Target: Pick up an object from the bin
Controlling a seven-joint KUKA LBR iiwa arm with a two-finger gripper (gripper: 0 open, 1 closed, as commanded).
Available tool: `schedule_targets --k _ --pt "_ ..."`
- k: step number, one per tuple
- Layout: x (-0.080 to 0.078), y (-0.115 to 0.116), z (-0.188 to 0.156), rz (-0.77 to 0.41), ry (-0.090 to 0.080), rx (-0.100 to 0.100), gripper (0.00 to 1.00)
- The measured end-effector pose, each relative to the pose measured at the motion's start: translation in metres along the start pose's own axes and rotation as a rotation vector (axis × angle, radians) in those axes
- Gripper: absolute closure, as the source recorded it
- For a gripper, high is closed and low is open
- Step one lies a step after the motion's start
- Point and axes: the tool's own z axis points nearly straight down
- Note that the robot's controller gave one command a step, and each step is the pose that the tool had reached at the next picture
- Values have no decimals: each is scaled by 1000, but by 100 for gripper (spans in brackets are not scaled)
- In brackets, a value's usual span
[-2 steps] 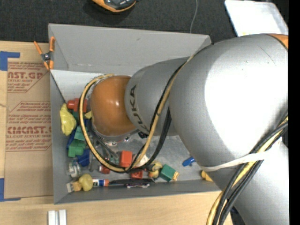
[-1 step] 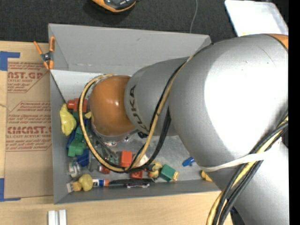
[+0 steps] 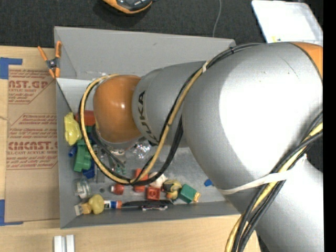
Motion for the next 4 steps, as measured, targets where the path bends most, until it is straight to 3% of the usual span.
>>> schedule_targets --k 1,2,3,4 --pt "-7 -1 0 -22 3 4 100" --pt "14 -22 -29 -305 1 -1 100" --pt "-7 -19 -17 -311 -3 -3 100" --pt "-11 -10 -8 -319 2 8 100"
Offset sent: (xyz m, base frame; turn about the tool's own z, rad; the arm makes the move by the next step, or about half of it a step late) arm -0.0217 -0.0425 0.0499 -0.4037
